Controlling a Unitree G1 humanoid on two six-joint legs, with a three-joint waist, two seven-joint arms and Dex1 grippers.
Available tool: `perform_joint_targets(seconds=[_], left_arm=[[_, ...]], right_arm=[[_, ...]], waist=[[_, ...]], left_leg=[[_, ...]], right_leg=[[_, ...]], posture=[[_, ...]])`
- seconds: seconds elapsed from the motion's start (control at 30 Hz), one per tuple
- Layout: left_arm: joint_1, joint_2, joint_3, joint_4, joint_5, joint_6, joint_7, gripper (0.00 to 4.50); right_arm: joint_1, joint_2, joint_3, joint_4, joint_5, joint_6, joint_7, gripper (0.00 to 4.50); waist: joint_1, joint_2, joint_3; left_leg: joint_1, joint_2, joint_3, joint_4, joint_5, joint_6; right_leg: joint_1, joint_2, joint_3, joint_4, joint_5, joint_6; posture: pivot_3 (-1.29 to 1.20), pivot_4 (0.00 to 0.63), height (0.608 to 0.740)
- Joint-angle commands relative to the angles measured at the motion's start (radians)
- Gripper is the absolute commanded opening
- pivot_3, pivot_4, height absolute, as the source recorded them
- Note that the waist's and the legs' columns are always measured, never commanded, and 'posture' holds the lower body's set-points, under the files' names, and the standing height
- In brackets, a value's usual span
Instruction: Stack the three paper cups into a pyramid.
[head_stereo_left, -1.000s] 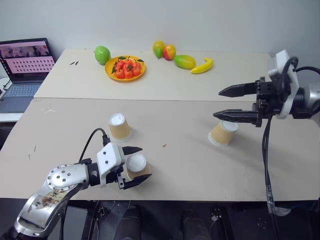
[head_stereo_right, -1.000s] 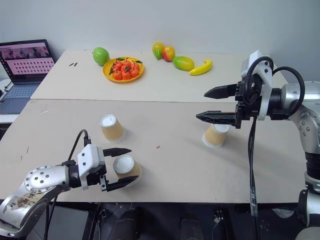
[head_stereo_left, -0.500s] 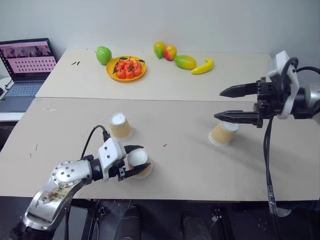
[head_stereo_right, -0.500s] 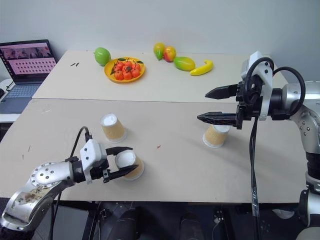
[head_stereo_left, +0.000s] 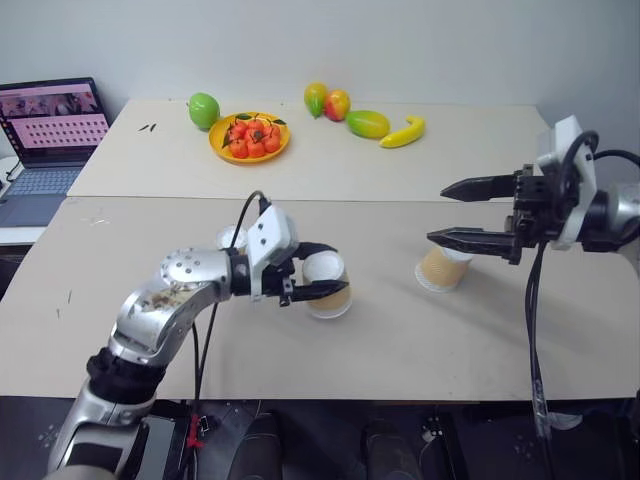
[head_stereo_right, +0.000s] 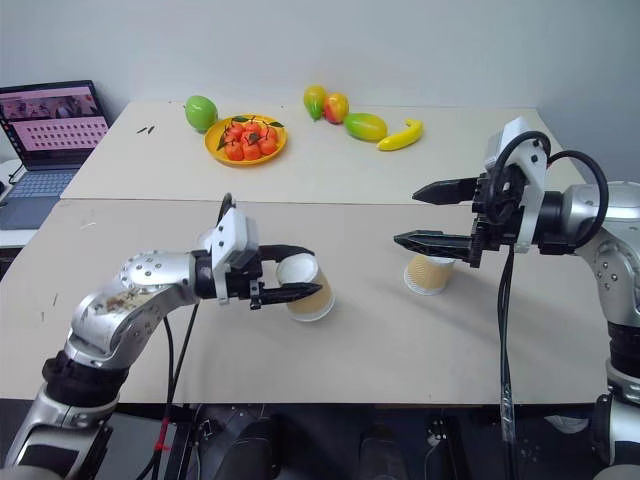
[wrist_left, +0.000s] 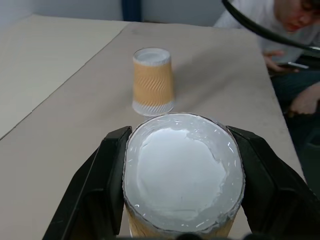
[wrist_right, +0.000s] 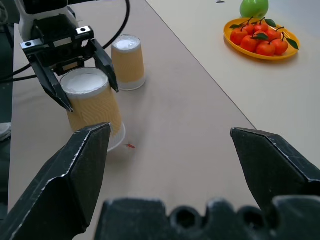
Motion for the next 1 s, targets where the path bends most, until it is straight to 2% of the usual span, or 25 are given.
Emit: perform_joint_targets(seconds=[0.03, 0.3, 0.43, 0.67, 0.97, 1.0], left_arm=[[-0.093, -0.029, -0.053, 0.087, 0.050, -0.022, -0.039, 2.74], [-0.233, -0.164, -0.132, 0.392, 0.193, -0.191, -0.076, 2.74], [-0.254, -0.228, -0.155, 0.480, 0.234, -0.251, -0.101, 2.74], [-0.248, -0.295, -0.191, 0.529, 0.283, -0.304, -0.143, 2.74], [-0.213, -0.319, -0.217, 0.553, 0.360, -0.352, -0.151, 2.74], [-0.211, -0.319, -0.218, 0.553, 0.368, -0.357, -0.150, 3.09]], right_arm=[[0.020, 0.007, -0.068, -0.067, 0.028, -0.003, -0.052, 4.50], [0.094, 0.016, -0.136, -0.161, 0.062, 0.019, -0.142, 4.50], [0.122, 0.013, -0.163, -0.201, 0.084, 0.037, -0.183, 4.50], [0.159, 0.000, -0.202, -0.248, 0.128, 0.066, -0.234, 4.50], [0.192, -0.015, -0.232, -0.283, 0.173, 0.086, -0.271, 4.50], [0.193, -0.016, -0.232, -0.285, 0.175, 0.087, -0.274, 4.50]], waist=[[0.000, 0.000, 0.000], [0.002, 0.000, 0.000], [0.000, 0.000, 0.000], [0.001, 0.000, 0.000], [0.001, 0.000, 0.000], [0.002, 0.000, 0.000]], left_leg=[[0.000, 0.000, 0.000, 0.000, 0.000, 0.000], [0.000, 0.000, 0.000, 0.000, 0.000, 0.000], [0.000, 0.000, 0.000, 0.000, 0.000, 0.000], [0.000, 0.000, 0.000, 0.000, 0.000, 0.000], [0.000, 0.000, 0.000, 0.000, 0.000, 0.000], [0.000, 0.000, 0.000, 0.000, 0.000, 0.000]], right_leg=[[0.000, 0.000, 0.000, 0.000, 0.000, 0.000], [0.000, 0.000, 0.000, 0.000, 0.000, 0.000], [0.000, 0.000, 0.000, -0.001, 0.000, 0.000], [0.000, 0.000, 0.000, 0.000, 0.000, 0.000], [0.000, 0.000, 0.000, 0.000, 0.000, 0.000], [0.000, 0.000, 0.000, 0.000, 0.000, 0.000]], posture=[[0.00, 0.150, 0.732], [0.00, 0.150, 0.732], [0.00, 0.150, 0.732], [0.00, 0.150, 0.732], [0.00, 0.150, 0.732], [0.00, 0.150, 0.732]])
